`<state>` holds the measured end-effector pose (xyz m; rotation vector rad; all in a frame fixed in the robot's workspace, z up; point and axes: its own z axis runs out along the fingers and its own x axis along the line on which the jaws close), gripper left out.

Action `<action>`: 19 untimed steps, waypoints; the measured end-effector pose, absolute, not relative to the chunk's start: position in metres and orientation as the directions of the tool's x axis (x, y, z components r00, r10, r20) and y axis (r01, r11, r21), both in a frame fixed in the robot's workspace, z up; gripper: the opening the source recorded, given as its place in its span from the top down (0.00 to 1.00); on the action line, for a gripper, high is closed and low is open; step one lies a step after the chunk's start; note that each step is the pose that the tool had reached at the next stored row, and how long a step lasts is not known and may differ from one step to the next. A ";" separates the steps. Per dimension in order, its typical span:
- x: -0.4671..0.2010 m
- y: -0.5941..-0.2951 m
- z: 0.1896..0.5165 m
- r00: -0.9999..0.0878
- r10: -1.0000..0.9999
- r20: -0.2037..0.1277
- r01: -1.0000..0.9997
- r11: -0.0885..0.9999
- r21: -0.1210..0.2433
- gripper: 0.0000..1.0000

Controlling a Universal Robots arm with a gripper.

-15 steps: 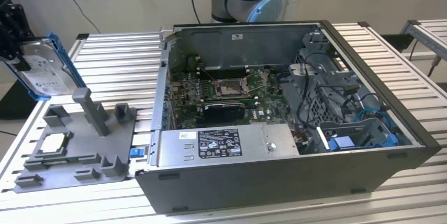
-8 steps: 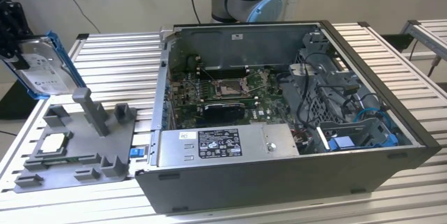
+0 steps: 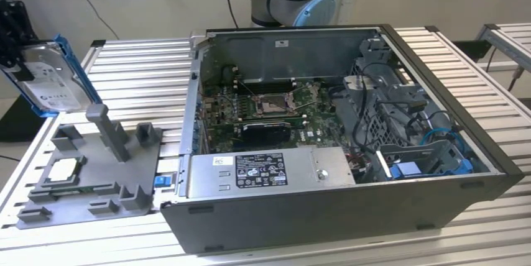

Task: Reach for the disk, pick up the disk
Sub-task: 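Pick up the disk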

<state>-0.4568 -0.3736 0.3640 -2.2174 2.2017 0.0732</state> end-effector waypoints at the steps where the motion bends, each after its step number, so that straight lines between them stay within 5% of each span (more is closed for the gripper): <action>1: -0.457 -0.374 0.364 0.007 -0.999 -0.044 -1.000 -0.008 0.022 1.00; 19: -0.457 -0.374 0.390 0.007 -0.999 -0.044 -1.000 -0.008 0.022 1.00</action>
